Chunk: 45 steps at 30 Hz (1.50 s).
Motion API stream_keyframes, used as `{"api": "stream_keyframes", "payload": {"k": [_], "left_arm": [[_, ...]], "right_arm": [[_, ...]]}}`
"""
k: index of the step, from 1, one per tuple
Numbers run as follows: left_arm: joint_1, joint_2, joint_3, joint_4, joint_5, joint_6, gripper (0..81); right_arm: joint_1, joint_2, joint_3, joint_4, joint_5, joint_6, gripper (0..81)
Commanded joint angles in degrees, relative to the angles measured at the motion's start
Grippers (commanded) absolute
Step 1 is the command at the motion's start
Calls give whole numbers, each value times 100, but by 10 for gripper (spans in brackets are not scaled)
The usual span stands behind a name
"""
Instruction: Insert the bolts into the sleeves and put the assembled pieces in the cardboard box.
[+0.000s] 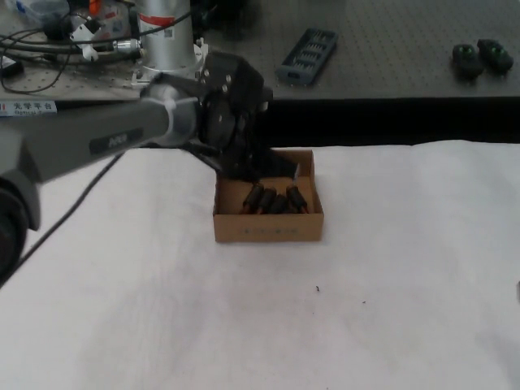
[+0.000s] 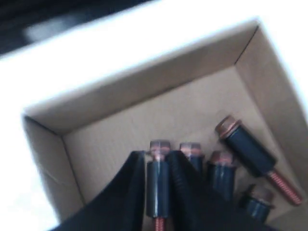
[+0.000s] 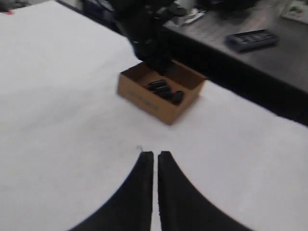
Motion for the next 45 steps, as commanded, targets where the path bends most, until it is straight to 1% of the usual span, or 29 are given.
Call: {"api": "stream_keyframes", "payload": {"k": [1,2,4,8,11,14,17,22,25,28,30,31,34,38,42,45], "left_arm": [[7,-729,-61,-151,0,210,36],[7,-849,-61,-163,0,211,22],[7,-1078,-61,-150,0,211,20],[7,-1466,-45,25,-109,211,20],[7,-1836,171,-25,-103,211,20],[7,-2294,778,-149,-103,211,20],[7,-2870,1681,-485,-74,211,20],[7,-4165,3602,-1826,-76,159,20],[7,-4903,4674,-2384,-76,159,20],[7,-5635,5489,-2452,-76,119,20],[7,-6150,5977,-2452,-76,121,20],[7,-6403,6230,-2452,-76,121,20],[7,-7114,6953,-2529,-76,-16,20],[7,-8131,7798,-2832,-76,-92,20],[7,-8946,8399,-2912,-121,164,20],[7,-9325,8795,-2912,-121,189,20]], "right_arm": [[-43,-72,-130,-40,386,-327,36],[-43,-104,-152,-40,385,-398,36],[-43,-181,-163,-58,385,-583,36],[-43,-404,-163,-57,777,-897,36],[-43,-654,-163,-44,773,-950,36],[-43,-979,-163,36,773,-939,36],[-43,-1324,-163,257,710,-926,36],[-43,-1773,-124,984,195,-338,36],[-32,-1773,-81,1475,-223,-275,36],[-27,-1773,133,1579,-1047,-273,36],[-27,-1773,319,1461,-1810,-273,36],[-27,-1773,390,1396,-1985,-273,36],[-27,-1773,565,1226,-2060,-273,36],[-27,-1773,718,1158,-1972,-296,36],[-27,-1773,829,1136,-1989,-296,36],[-27,-1773,856,1124,-1987,-296,36]]}}
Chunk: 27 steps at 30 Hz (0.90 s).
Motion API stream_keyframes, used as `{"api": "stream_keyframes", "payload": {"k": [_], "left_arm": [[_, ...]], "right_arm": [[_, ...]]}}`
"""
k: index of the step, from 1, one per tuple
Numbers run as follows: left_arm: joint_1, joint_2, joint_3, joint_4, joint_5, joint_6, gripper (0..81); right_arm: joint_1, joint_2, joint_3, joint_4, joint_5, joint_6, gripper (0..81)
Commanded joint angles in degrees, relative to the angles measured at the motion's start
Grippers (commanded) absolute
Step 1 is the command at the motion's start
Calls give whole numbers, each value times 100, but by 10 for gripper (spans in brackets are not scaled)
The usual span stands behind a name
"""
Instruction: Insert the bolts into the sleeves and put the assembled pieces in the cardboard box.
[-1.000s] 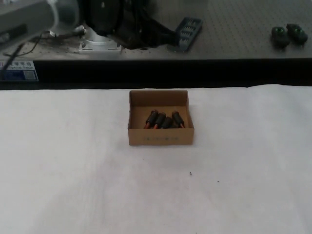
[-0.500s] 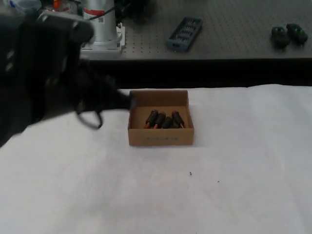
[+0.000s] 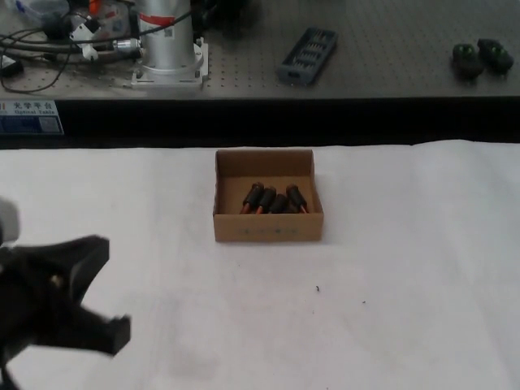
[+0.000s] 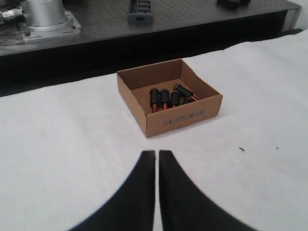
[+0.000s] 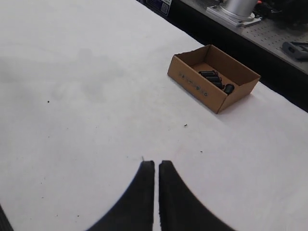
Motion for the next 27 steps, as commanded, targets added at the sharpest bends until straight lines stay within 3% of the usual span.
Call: {"api": "stream_keyframes", "payload": {"k": [1,7,9,18,27], "left_arm": [[7,-462,424,-73,-68,138,20],[7,-591,798,-62,-70,138,20],[-18,-620,934,16,-70,138,20],[60,-1435,1767,14,-29,138,20],[1204,-2472,1806,794,-34,138,20]], "right_arm": [[-19,41,12,-108,-76,3,36],[-15,41,82,-136,-76,3,36],[-230,41,201,-137,-86,3,36],[-2214,41,1414,-553,-61,-84,36],[-4204,41,1676,-725,-61,-84,36]]}}
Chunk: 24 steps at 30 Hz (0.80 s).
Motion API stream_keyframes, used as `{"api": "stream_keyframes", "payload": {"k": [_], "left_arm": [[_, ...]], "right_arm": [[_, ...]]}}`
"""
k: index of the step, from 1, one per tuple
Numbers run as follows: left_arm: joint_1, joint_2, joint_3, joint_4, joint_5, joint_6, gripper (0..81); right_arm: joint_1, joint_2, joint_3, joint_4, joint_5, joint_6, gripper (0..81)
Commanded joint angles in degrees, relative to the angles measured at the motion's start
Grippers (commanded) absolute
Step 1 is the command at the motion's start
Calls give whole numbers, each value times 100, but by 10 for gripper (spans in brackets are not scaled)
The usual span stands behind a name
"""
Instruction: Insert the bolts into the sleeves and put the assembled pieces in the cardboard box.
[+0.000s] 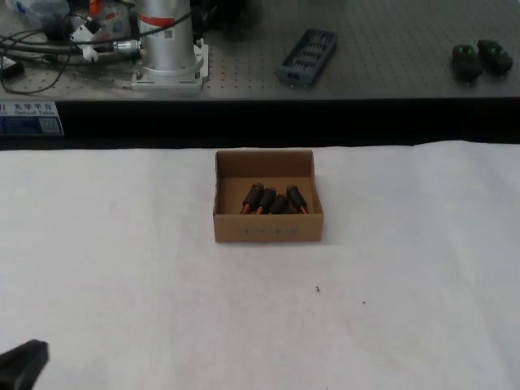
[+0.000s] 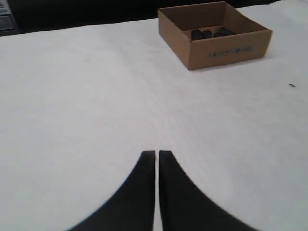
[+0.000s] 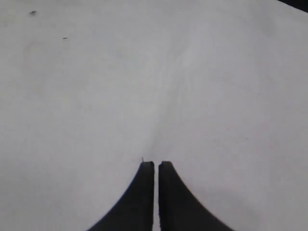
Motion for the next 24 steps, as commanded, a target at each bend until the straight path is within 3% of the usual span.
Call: {"api": "stream_keyframes", "payload": {"k": [1,4,9,18,24], "left_arm": [[495,-350,-62,188,-67,42,20],[826,-733,-62,189,-67,42,20],[1210,-1314,-62,189,-67,42,20],[1624,-1666,-62,189,-67,42,20],[1660,-1683,-62,240,-81,42,20]], "right_arm": [[-322,18,17,-78,-25,-54,36],[-813,18,17,-78,-25,-54,36],[-1229,18,97,-164,-25,-54,36],[-1254,18,97,-272,-25,-54,36],[-1254,18,97,-272,-25,-54,36]]}}
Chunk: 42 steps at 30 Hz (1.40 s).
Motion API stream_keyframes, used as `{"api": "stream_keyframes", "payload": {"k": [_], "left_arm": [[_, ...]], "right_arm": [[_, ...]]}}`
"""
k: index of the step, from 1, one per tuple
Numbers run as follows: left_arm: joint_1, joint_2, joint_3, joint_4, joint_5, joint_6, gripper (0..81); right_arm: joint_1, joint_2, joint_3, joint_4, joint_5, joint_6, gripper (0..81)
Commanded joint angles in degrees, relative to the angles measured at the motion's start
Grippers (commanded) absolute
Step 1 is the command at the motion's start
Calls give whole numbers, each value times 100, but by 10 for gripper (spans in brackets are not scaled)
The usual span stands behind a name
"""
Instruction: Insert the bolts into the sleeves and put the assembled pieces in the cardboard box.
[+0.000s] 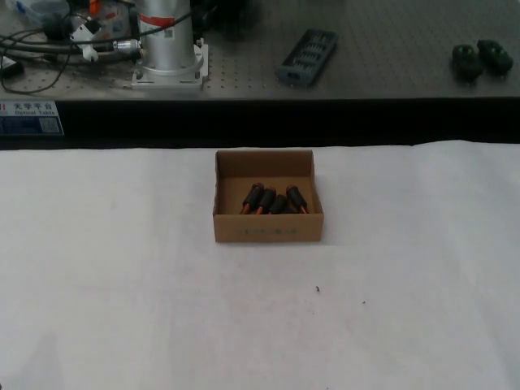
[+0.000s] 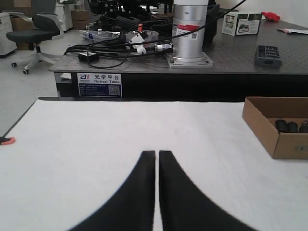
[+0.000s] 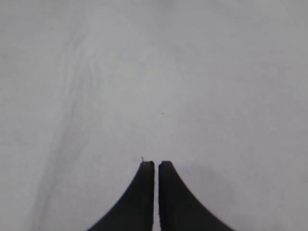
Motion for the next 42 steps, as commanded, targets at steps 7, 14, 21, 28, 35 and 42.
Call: {"api": "stream_keyframes", "payload": {"k": [7,14,21,28,35,42], "left_arm": [[41,-62,-62,1101,-71,42,20],[41,-62,-62,1522,-69,42,20],[41,-62,-62,1522,-69,42,20],[41,-62,-62,1522,-69,42,20],[41,-62,-62,1522,-69,42,20],[41,-62,-62,1522,-69,42,20]], "right_arm": [[-41,18,-2,-25,-26,-54,36],[-41,18,-2,-25,-26,-54,36],[-41,18,-2,-25,-26,-54,36],[-41,18,-2,-25,-26,-54,36],[-41,18,-2,-25,-26,-54,36],[-41,18,-2,-25,-26,-54,36]]}}
